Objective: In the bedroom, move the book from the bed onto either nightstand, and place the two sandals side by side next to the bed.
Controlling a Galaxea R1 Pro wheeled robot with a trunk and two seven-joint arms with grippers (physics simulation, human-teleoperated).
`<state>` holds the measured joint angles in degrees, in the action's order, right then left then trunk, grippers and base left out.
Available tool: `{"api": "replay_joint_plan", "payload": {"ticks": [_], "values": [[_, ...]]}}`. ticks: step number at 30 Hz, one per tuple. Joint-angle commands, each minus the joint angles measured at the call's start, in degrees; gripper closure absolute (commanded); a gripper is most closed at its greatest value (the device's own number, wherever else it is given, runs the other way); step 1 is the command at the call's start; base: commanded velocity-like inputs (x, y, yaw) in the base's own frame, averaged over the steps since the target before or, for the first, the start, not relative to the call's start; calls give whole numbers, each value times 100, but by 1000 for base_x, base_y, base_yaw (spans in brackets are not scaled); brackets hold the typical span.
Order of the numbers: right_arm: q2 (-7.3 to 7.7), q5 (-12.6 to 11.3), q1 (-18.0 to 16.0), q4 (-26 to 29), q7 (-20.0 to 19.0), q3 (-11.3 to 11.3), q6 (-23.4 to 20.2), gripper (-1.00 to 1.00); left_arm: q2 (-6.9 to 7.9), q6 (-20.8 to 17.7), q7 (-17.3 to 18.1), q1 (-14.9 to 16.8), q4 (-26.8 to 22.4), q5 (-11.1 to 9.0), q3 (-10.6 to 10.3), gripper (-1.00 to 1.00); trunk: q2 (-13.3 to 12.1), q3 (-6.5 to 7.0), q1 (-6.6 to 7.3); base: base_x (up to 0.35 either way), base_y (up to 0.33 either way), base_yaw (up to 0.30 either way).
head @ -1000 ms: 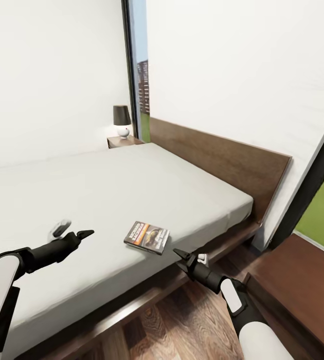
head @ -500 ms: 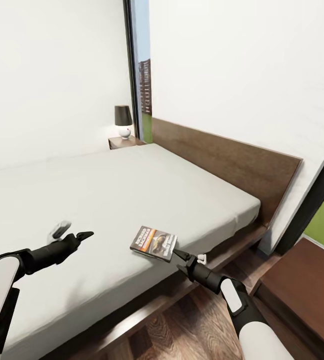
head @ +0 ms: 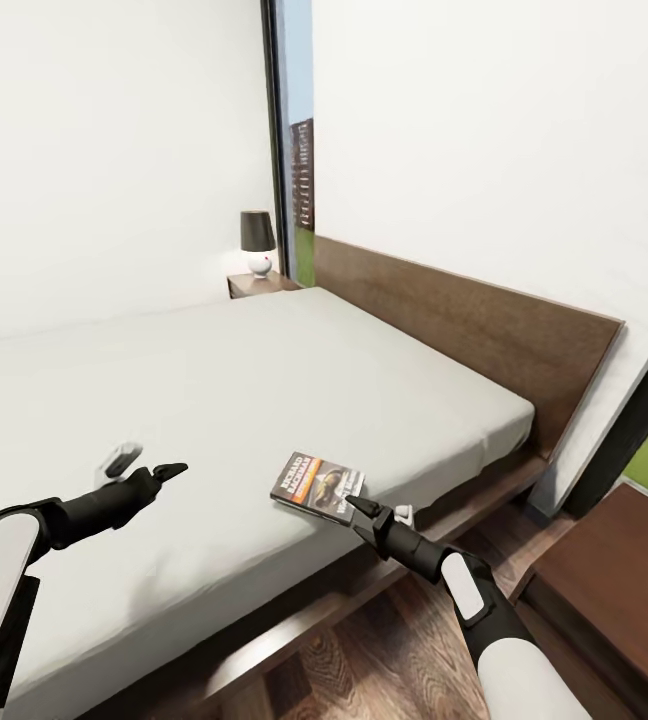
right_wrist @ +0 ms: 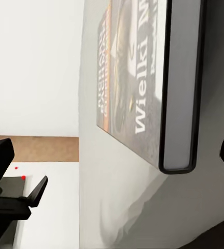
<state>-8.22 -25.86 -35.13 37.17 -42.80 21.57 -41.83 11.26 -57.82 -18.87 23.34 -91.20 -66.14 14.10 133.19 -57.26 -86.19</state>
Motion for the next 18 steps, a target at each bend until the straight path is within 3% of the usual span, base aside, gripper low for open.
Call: {"api": "replay_joint_plan", "payload": {"ticks": [1,18], "values": [[-6,2,-4,1,-11,30,-34,-100,0,-19,-55,4,-4,-60,4,-100,2,-5,1,1,1,28],[12,2,-11,1,-18,38,-35,-100,-30,13,-73,8,-1,-96,19,-100,2,-5,1,0,0,5]]}}
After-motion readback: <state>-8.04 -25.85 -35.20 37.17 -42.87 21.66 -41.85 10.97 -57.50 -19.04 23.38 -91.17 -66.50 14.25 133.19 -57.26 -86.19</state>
